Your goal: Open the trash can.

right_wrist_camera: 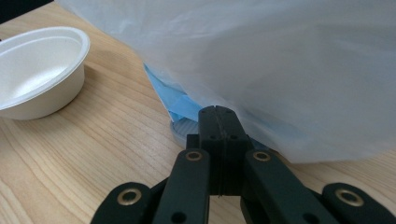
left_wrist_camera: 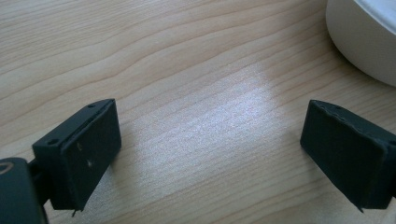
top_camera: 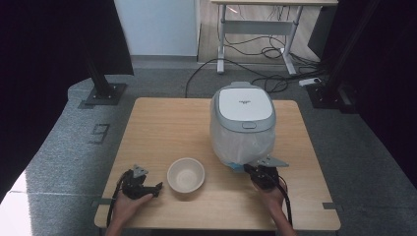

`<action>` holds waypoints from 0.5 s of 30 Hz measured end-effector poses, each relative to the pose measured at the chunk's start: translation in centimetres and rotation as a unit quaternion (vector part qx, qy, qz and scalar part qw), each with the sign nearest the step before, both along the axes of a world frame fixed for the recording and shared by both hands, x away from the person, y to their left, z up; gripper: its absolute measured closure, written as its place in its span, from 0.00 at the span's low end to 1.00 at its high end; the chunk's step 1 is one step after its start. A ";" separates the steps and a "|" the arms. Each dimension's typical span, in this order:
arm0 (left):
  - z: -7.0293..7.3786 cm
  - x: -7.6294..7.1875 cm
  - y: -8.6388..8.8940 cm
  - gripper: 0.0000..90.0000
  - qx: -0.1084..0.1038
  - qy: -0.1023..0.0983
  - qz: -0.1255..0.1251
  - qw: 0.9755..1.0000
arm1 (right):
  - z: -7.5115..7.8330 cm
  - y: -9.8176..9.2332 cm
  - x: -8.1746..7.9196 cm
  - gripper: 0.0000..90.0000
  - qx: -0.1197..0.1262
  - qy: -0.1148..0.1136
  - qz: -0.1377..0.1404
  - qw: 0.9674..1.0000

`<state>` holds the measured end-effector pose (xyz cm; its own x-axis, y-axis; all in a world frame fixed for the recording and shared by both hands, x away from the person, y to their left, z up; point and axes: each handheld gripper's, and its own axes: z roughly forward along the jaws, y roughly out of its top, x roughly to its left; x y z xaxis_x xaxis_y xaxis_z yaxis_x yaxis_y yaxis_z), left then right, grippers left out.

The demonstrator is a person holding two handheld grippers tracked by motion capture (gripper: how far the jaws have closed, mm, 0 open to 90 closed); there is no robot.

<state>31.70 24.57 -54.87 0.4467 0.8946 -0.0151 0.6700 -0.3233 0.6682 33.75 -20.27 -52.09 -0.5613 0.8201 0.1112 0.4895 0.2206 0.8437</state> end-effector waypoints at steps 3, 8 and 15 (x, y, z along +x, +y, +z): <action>0.0 0.0 0.0 0.05 0.000 0.000 0.000 1.000 | -0.2 0.4 0.4 1.00 -0.002 0.000 0.002 1.000; 0.0 0.0 0.0 0.05 0.000 0.000 0.000 1.000 | -0.4 1.0 1.0 1.00 -0.002 0.004 0.003 1.000; 0.0 0.0 0.0 0.05 0.000 0.000 0.001 1.000 | -1.2 1.2 1.5 0.99 -0.012 0.011 -0.005 1.000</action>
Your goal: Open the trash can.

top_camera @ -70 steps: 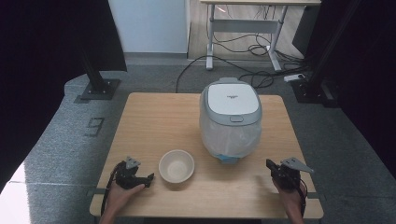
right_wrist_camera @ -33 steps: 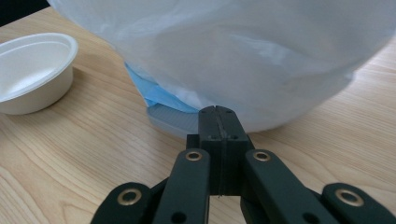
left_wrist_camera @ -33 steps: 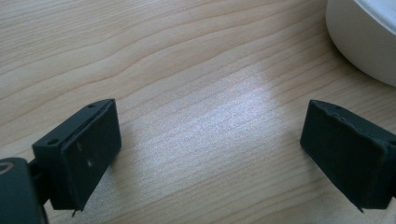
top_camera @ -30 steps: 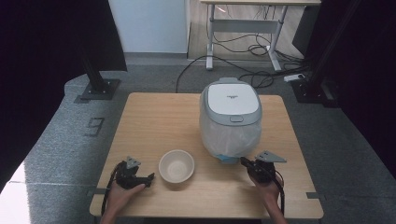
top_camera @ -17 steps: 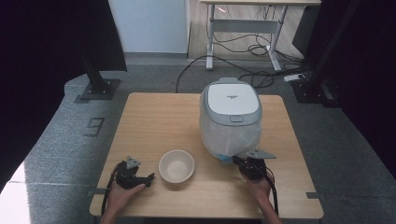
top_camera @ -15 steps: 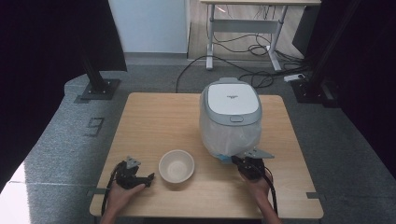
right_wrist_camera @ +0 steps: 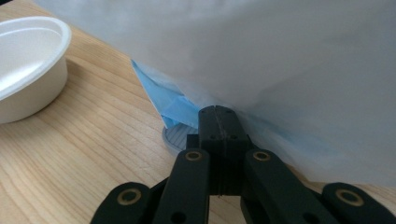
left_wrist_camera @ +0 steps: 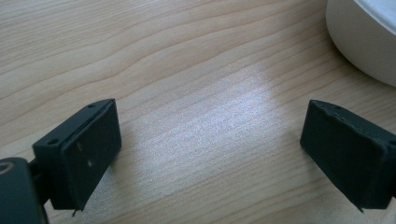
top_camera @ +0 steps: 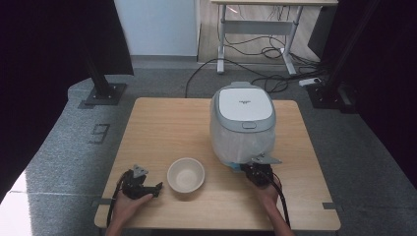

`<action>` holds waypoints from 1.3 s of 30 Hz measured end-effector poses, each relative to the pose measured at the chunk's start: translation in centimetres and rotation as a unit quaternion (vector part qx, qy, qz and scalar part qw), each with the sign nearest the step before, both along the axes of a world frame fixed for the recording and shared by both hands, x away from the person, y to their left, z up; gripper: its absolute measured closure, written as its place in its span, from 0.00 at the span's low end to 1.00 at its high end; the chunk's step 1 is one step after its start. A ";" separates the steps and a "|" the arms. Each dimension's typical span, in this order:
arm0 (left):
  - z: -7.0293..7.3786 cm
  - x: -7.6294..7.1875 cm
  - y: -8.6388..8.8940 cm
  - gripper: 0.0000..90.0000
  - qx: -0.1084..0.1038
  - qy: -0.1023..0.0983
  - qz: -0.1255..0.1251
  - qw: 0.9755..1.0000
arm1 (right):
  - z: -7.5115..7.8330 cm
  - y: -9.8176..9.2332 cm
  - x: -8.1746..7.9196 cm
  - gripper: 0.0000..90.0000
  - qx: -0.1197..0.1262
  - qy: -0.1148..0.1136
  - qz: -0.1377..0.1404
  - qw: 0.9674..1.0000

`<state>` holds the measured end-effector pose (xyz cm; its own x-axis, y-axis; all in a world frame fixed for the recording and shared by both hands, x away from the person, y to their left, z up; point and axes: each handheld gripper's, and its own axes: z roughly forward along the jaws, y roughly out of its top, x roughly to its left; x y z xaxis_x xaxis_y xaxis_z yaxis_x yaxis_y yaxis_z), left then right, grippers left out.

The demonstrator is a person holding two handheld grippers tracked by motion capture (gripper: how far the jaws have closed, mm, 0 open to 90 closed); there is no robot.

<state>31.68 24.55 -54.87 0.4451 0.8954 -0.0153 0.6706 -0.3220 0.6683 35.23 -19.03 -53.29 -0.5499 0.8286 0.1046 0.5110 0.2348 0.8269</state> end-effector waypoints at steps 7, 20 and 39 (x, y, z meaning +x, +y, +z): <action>0.0 -0.1 0.0 0.06 0.000 -0.001 0.002 1.000 | -0.1 0.2 0.3 0.99 -0.013 -0.002 0.001 1.000; 0.0 -0.1 -0.1 0.06 0.000 -0.001 0.003 1.000 | -0.2 0.7 0.0 0.98 -0.032 -0.015 -0.008 0.999; 0.0 -0.2 -0.1 0.06 -0.001 -0.001 0.003 1.000 | -0.6 -0.3 0.4 0.99 0.020 0.013 -0.006 1.000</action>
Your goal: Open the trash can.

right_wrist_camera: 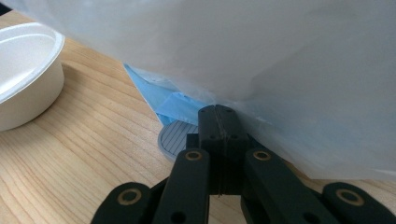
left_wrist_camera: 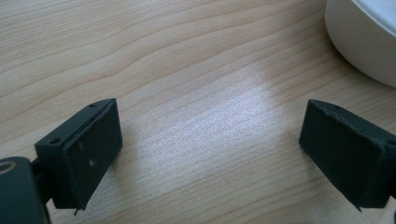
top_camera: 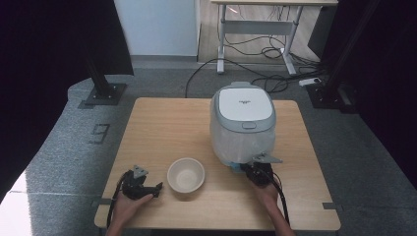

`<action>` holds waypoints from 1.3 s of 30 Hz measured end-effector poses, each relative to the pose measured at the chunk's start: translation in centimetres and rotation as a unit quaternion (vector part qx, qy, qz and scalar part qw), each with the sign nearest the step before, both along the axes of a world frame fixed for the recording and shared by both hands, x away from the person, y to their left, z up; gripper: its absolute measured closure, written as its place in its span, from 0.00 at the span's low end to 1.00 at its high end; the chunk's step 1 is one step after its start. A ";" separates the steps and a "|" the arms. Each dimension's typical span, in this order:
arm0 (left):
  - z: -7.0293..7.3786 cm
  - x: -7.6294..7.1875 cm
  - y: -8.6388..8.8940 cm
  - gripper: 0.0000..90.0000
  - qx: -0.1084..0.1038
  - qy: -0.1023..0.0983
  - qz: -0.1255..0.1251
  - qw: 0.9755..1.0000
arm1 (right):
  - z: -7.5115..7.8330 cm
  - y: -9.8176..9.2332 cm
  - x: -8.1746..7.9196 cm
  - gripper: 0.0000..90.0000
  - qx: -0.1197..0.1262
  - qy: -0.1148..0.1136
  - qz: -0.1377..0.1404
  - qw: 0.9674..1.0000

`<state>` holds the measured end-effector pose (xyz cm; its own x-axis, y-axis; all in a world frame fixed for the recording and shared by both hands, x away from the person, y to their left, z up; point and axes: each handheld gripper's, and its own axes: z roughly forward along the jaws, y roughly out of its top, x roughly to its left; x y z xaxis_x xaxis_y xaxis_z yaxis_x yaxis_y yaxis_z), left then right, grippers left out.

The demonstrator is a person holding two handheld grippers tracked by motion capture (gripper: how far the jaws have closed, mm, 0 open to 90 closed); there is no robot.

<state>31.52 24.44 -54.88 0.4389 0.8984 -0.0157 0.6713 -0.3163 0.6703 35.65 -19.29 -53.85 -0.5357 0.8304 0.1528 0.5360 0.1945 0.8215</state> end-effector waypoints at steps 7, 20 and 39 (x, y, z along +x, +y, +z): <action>0.0 0.0 0.0 0.06 0.000 0.000 -0.001 1.000 | 0.0 0.1 0.0 1.00 -0.005 0.000 0.001 1.000; 0.0 -0.1 0.0 0.06 0.001 0.000 -0.002 1.000 | -0.5 0.2 0.2 1.00 -0.018 0.015 0.004 1.000; 0.0 -0.1 0.0 0.06 0.001 0.000 -0.002 1.000 | -0.7 0.1 0.3 0.99 -0.015 0.022 0.005 1.000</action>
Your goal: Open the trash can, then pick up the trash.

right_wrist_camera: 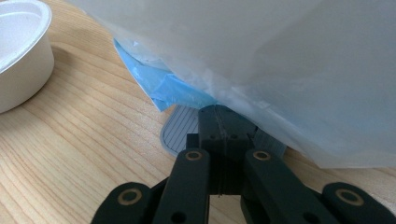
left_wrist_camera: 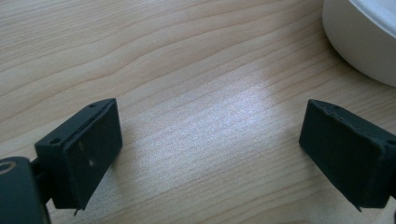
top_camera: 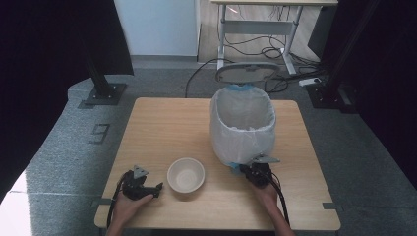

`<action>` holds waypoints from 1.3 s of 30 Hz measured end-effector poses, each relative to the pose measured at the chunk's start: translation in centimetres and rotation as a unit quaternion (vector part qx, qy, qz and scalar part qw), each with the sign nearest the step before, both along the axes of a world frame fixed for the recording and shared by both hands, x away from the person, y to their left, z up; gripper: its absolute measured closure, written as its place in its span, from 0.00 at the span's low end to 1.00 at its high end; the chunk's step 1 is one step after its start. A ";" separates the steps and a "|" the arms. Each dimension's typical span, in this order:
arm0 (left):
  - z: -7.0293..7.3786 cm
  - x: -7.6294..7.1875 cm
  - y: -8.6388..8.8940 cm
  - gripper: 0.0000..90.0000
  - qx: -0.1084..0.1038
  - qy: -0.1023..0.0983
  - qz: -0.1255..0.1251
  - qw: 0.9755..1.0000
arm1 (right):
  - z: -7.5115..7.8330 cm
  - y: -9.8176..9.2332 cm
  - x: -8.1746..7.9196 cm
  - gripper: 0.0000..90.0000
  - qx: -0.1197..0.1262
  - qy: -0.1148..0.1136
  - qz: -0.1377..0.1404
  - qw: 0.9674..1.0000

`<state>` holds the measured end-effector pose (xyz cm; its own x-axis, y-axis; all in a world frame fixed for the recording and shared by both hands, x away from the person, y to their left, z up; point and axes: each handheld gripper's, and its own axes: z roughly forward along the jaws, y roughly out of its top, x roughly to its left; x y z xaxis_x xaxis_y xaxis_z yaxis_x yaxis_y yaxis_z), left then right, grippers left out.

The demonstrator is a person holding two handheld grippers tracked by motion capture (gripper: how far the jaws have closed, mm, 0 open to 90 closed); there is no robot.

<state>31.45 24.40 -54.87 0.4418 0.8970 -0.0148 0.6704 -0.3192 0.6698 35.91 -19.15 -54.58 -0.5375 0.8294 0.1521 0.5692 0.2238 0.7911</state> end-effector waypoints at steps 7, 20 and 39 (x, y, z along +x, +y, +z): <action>0.2 -0.1 -0.1 0.10 0.000 0.000 0.007 1.000 | 0.0 0.0 0.0 0.99 0.001 0.000 0.001 1.000; 2.4 -0.8 0.4 0.19 -0.028 -0.045 0.036 0.998 | 0.0 0.0 0.0 0.99 0.002 0.001 0.001 1.000; 4.8 -1.3 -0.3 0.23 -0.087 -0.070 0.031 0.993 | 0.0 -0.1 0.0 0.99 0.006 0.001 0.000 1.000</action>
<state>30.12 24.05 -50.09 0.3946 0.9117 -0.1143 0.5810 -0.1513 0.7997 35.95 -19.26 -54.63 -0.5379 0.8271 0.1629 0.5710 0.2153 0.7922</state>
